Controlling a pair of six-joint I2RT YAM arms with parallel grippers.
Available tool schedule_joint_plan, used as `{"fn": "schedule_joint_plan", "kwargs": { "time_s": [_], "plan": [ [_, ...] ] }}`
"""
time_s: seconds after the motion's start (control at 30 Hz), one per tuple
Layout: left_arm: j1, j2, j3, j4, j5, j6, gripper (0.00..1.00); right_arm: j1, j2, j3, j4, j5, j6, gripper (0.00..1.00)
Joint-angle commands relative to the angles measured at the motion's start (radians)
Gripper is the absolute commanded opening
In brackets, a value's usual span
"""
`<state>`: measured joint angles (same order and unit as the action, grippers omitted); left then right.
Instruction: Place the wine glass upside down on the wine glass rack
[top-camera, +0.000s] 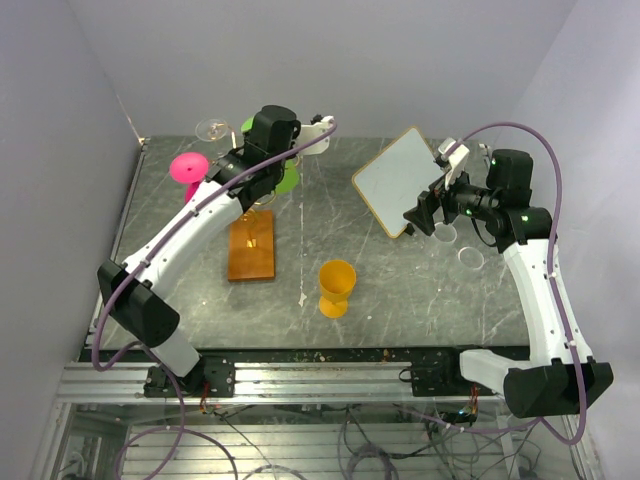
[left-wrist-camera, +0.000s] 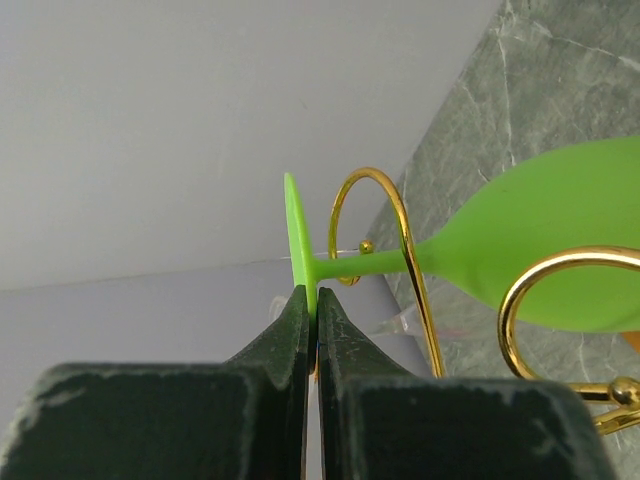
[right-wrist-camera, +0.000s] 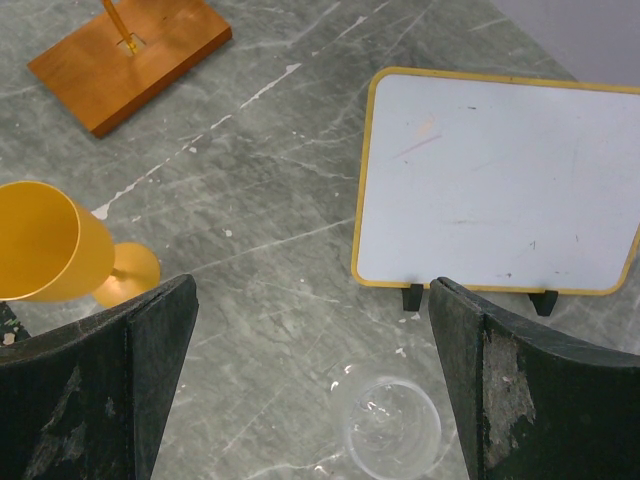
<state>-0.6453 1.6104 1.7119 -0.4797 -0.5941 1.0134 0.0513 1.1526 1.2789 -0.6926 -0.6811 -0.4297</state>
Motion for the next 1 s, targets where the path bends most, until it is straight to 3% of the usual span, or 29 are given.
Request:
{"fn": "schedule_joint_plan", "kwargs": {
  "time_s": [0.0,0.97],
  "plan": [
    [-0.008,0.015,0.046,0.032,0.011,-0.01,0.07,-0.008,0.0,0.021,0.015,-0.005,0.002,1.0],
    [-0.01,0.045,0.07,0.077,0.024,-0.012,0.07,-0.009,0.001,0.019,0.019,-0.005,0.0,1.0]
  ]
}}
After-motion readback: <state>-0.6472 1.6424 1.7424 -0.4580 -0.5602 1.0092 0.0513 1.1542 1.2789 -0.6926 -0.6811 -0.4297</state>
